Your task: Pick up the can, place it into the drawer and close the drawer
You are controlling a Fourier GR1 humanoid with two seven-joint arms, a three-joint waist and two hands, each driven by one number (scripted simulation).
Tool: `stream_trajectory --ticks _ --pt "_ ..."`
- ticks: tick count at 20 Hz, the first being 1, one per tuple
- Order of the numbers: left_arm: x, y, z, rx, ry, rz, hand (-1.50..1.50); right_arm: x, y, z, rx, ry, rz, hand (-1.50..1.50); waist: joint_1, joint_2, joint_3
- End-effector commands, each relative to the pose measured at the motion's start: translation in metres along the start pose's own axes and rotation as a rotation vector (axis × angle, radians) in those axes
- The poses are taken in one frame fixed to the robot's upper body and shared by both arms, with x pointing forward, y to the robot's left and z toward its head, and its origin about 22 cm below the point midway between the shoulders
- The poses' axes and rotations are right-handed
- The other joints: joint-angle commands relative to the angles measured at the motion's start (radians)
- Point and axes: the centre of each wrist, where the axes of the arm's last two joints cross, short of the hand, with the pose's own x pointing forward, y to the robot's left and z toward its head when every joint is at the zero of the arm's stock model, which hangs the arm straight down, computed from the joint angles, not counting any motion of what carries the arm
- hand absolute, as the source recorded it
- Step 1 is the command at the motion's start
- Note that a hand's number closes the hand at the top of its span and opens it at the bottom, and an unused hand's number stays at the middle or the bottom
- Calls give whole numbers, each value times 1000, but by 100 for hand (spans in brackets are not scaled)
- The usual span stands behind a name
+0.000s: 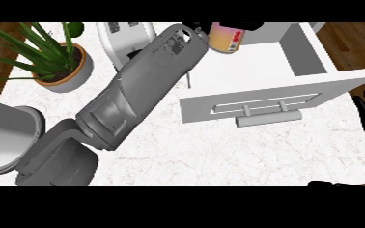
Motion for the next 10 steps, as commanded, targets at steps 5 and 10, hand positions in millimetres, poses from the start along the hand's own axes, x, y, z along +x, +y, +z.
stream_trajectory --ticks 5,10 --pt "-19 -2 6 62 34 -26 -150 -1 3 -16 23 -2 -2 -150 -15 6 0" --pt "-28 -2 8 90 26 -22 -150 0 11 -16 33 -11 0 -150 -21 8 -1"
